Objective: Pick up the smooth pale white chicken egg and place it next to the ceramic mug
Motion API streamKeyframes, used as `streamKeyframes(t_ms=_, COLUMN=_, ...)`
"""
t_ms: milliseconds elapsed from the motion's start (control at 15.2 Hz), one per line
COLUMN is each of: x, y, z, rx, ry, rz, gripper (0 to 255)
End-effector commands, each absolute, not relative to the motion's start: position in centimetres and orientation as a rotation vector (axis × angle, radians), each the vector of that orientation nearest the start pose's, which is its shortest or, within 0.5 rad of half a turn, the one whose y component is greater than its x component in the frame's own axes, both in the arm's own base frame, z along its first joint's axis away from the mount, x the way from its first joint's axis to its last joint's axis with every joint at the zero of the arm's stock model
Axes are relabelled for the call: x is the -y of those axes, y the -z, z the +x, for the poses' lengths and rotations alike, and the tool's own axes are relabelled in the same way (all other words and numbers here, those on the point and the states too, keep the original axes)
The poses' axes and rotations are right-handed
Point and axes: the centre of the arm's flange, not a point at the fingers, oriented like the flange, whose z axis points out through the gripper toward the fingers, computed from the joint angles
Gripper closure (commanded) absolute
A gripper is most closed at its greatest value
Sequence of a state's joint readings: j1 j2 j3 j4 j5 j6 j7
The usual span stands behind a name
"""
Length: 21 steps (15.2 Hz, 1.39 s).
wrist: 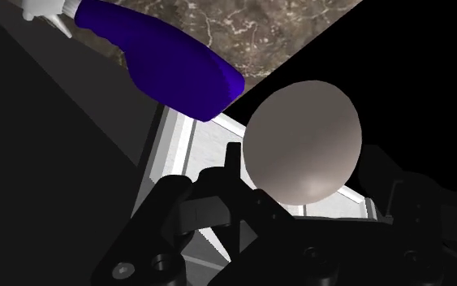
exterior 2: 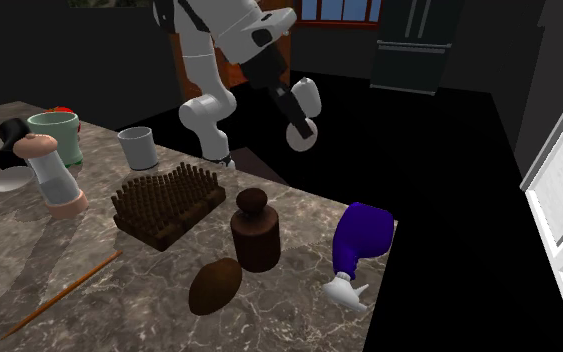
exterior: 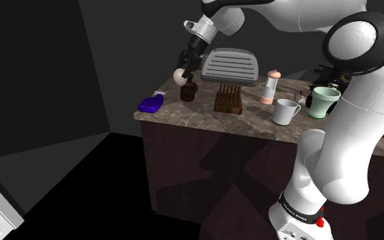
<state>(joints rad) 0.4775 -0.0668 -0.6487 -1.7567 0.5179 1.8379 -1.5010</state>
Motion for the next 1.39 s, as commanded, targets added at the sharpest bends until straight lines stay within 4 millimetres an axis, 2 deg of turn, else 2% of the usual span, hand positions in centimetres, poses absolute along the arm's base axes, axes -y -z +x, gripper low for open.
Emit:
streamKeyframes(t_ms=0, x=8.4, y=-60.5, z=53.9, rx=1.598, ry=0.706, rz=-2.281, gripper=255)
streamKeyframes(t_ms=1320, x=26.9, y=-60.5, z=35.1, rx=1.598, ry=0.706, rz=-2.281, gripper=255)
